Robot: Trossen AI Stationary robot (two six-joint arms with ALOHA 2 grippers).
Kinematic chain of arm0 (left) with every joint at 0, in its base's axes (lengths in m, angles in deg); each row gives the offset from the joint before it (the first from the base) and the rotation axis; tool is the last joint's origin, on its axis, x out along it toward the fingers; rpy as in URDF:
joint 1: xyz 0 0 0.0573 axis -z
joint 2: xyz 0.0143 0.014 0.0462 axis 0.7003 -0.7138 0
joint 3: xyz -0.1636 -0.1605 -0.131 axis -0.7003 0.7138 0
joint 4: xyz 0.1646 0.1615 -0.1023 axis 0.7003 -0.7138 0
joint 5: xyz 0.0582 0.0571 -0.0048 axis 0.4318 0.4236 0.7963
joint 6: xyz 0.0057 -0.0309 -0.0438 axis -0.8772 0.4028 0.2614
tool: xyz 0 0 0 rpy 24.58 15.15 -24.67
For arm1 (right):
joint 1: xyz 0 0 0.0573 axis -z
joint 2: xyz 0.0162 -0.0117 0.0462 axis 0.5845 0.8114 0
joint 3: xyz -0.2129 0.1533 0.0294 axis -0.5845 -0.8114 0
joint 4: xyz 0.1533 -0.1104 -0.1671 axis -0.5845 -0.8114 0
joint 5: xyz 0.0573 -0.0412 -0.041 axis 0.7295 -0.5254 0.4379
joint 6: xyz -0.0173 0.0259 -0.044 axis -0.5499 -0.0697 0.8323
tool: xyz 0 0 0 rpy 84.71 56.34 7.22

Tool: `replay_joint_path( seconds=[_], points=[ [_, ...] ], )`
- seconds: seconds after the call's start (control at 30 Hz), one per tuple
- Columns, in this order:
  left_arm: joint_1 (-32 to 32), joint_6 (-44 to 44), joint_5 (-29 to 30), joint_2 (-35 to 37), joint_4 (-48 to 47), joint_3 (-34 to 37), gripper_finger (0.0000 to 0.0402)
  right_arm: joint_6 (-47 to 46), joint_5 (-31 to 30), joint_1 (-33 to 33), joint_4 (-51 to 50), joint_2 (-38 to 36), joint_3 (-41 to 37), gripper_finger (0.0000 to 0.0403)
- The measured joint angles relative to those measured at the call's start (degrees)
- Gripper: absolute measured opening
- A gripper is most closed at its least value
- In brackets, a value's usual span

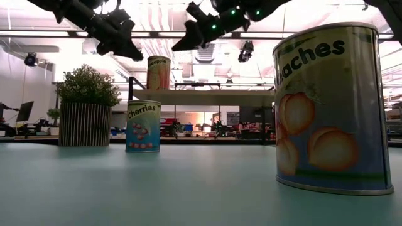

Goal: Pick and place cans onto a shelf
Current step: Put the big canned pineapple on the shelf aligned with the other big canned oranges

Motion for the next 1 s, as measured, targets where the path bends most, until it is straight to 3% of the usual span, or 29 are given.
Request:
replay_joint_path(
  seconds=[0.3, 0.73, 1.0],
  points=[
    [3.2, 0.2, 0.0, 2.1, -0.1, 0.0, 0.0, 0.3, 0.1, 0.0, -8.3, -1.4, -2.9, 0.0009],
    [6.2, 0.2, -0.2, 2.4, 0.0, 0.0, 0.0, -0.3, 0.5, -0.2, 7.6, -1.3, -12.5, 0.0009],
    [6.8, 0.2, -0.2, 2.4, 1.1, 0.1, 0.0, -1.8, 1.7, -0.6, 10.0, 0.6, -13.5, 0.0009]
  ],
)
